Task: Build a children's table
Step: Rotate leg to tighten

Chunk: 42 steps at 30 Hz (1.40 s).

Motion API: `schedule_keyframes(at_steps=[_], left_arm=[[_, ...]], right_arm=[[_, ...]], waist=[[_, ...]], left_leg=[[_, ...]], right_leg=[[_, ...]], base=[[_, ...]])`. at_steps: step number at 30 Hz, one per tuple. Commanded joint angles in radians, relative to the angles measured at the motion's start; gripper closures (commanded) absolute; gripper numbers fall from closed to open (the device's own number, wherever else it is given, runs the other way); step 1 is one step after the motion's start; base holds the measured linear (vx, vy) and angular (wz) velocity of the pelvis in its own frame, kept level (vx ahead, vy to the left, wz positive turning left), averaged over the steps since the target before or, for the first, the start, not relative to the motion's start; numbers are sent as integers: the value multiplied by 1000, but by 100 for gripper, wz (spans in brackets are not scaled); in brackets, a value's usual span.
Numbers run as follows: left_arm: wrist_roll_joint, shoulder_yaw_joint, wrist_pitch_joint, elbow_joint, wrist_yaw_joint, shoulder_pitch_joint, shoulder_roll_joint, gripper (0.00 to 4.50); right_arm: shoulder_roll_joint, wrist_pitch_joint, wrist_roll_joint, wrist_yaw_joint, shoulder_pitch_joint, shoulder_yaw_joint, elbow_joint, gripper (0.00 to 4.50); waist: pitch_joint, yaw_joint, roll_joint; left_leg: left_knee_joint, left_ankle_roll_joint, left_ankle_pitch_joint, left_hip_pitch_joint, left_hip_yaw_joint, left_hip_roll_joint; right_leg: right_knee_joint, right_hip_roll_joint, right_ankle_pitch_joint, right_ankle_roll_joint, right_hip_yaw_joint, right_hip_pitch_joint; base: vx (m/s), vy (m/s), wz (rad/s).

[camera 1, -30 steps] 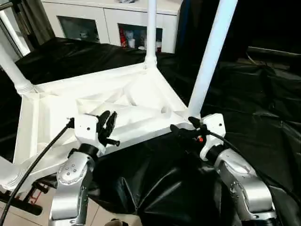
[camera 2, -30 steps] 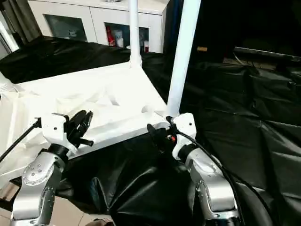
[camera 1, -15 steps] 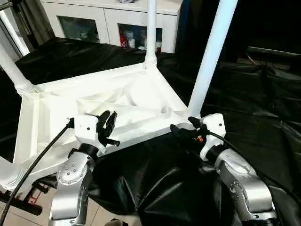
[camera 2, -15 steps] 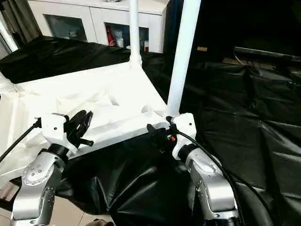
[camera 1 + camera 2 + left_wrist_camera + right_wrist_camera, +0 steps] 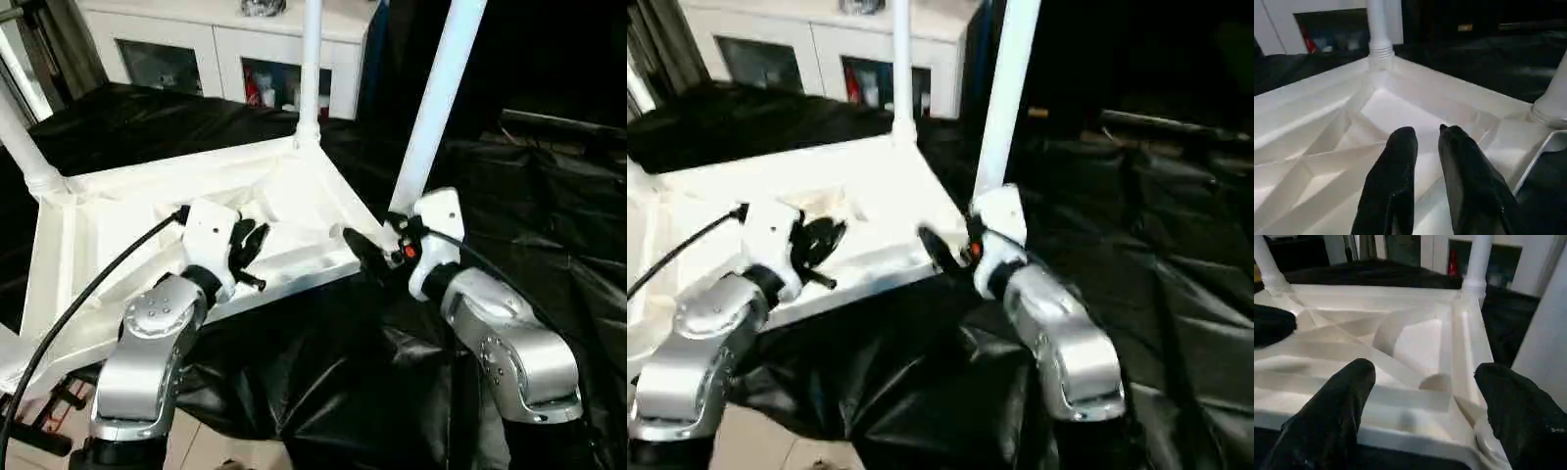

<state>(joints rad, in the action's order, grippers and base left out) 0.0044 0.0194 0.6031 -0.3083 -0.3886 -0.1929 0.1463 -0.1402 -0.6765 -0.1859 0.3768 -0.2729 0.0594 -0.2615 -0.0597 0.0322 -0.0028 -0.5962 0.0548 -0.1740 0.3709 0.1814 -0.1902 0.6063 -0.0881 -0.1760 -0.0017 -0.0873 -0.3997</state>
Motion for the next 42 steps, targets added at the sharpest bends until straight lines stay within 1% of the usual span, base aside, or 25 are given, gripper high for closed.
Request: schedule_keyframes(at_steps=[1,2,5,8,10,12,13,15,17,19,20,21,22,23,25,27,28,29,32,35,36,37,38,39,42], left_arm=[[-14,-7,68,-39,24,-6,14,327],[-27,1,98,-56,33,-7,11,327],[-24,15,84,-75,52,15,3,300],[8,17,19,-83,69,72,10,276],[16,16,-6,-95,64,108,19,266],[8,17,1,-101,63,115,23,255],[-20,18,42,-140,35,146,51,240],[-37,18,59,-154,20,157,62,240],[-61,-6,74,-183,-47,199,114,240],[-42,-37,49,-197,-90,247,170,240],[-42,-37,49,-197,-90,247,170,240],[-48,-63,63,-219,-152,303,236,240],[-55,-74,75,-231,-182,329,268,240],[-58,-86,85,-242,-205,354,301,240],[-61,-97,92,-257,-225,385,342,240],[-67,-97,106,-265,-240,416,373,240],[-32,-81,92,-239,-210,431,381,240],[-32,-81,92,-239,-210,431,381,240],[-13,-44,91,-210,-173,437,385,240],[-25,-1,65,-187,-161,428,403,240],[-26,1,63,-186,-160,428,403,240],[-36,26,54,-179,-153,417,400,240],[-36,26,54,-179,-153,417,400,240],[-40,42,42,-174,-155,406,402,240],[-43,48,33,-174,-161,404,405,240]], right_arm=[[-8,-70,-16,-17,-24,-3,-26,64],[-8,-88,-18,-21,-26,-1,-36,64],[1,-97,-26,-22,-16,1,-43,64],[10,-91,-28,-27,4,4,-26,64],[15,-88,-22,-34,4,6,-9,64],[15,-93,-23,-37,1,7,-7,64],[22,-86,-15,-41,-28,19,34,64],[25,-82,-12,-42,-39,23,51,64],[38,-57,-1,-45,-73,30,118,64],[45,-28,5,-40,-99,36,177,64],[45,-28,5,-40,-99,36,177,64],[67,12,6,-51,-142,22,280,64],[81,36,8,-63,-165,9,336,64],[91,57,12,-80,-187,-3,392,64],[107,78,7,-99,-213,-23,458,64],[120,114,-2,-115,-243,-47,525,64],[135,149,-21,-135,-279,-86,598,64],[135,149,-21,-135,-279,-86,598,64],[146,225,-50,-190,-354,-163,740,64],[134,317,-86,-262,-450,-260,898,64],[133,320,-88,-265,-453,-264,903,64],[124,351,-100,-284,-480,-295,946,64],[124,351,-100,-284,-480,-295,946,64],[101,394,-106,-309,-509,-326,1003,64],[82,422,-102,-318,-527,-334,1045,64]], waist=[[57,1,-2],[58,1,-2],[59,3,-3],[62,5,-21],[63,7,-13],[64,9,-14],[62,11,-36],[56,10,-23],[54,5,-28],[55,5,-29],[55,3,-29],[56,6,-34],[50,1,-32],[51,1,-33],[49,-1,-29],[45,1,-25],[42,-2,-25],[43,-3,-25],[41,-4,-24],[42,-3,-24],[41,-1,-21],[44,5,-14],[44,5,-14],[46,7,-16],[48,13,-15]], left_leg=[[78,22,-335,-12,-23,-32],[78,23,-332,-11,-23,-32],[77,20,-320,-10,-23,-32],[77,11,-290,-1,-21,-33],[78,10,-271,-1,-21,-35],[78,15,-269,-6,-19,-36],[79,14,-292,-6,-20,-37],[82,27,-322,-9,-22,-38],[86,44,-359,-9,-26,-36],[85,54,-389,-16,-28,-37],[88,56,-395,-12,-28,-36],[86,59,-399,-18,-26,-37],[90,58,-414,-12,-29,-35],[89,60,-422,-12,-30,-36],[89,70,-441,-20,-29,-36],[90,76,-450,-23,-28,-36],[92,77,-458,-21,-29,-35],[93,77,-463,-21,-28,-36],[92,81,-470,-21,-30,-34],[87,82,-483,-30,-26,-32],[86,80,-480,-32,-24,-30],[87,80,-472,-33,-26,-31],[87,80,-472,-33,-26,-31],[88,79,-456,-27,-25,-31],[86,76,-436,-27,-21,-32]], right_leg=[[-98,-48,-431,-62,50,30],[-96,-47,-421,-67,51,31],[-96,-48,-401,-75,51,32],[-93,-49,-378,-74,51,36],[-90,-49,-358,-74,53,35],[-88,-47,-333,-85,54,31],[-86,-49,-360,-82,52,31],[-91,-51,-405,-80,53,24],[-94,-48,-429,-68,51,22],[-94,-49,-429,-62,52,16],[-93,-47,-425,-59,53,19],[-94,-49,-421,-61,55,15],[-92,-48,-437,-70,54,15],[-90,-52,-447,-72,54,16],[-91,-49,-447,-78,57,8],[-90,-46,-425,-84,58,4],[-88,-44,-415,-86,58,6],[-87,-44,-412,-89,58,7],[-88,-44,-419,-90,58,9],[-87,-42,-427,-97,65,-1],[-89,-38,-418,-98,66,-3],[-84,-37,-396,-102,67,0],[-84,-37,-396,-102,67,0],[-79,-37,-366,-111,67,5],[-76,-37,-338,-121,68,7]], base=[[0,0,0],[0,0,0],[0,0,0],[0,0,0],[0,0,0],[0,0,0],[0,0,0],[0,0,0],[0,0,0],[0,0,0],[0,0,0],[0,0,0],[0,0,0],[0,0,0],[0,0,0],[0,0,0],[0,0,0],[0,0,0],[0,0,0],[0,0,0],[0,0,0],[0,0,0],[0,0,0],[0,0,0],[0,0,0]])
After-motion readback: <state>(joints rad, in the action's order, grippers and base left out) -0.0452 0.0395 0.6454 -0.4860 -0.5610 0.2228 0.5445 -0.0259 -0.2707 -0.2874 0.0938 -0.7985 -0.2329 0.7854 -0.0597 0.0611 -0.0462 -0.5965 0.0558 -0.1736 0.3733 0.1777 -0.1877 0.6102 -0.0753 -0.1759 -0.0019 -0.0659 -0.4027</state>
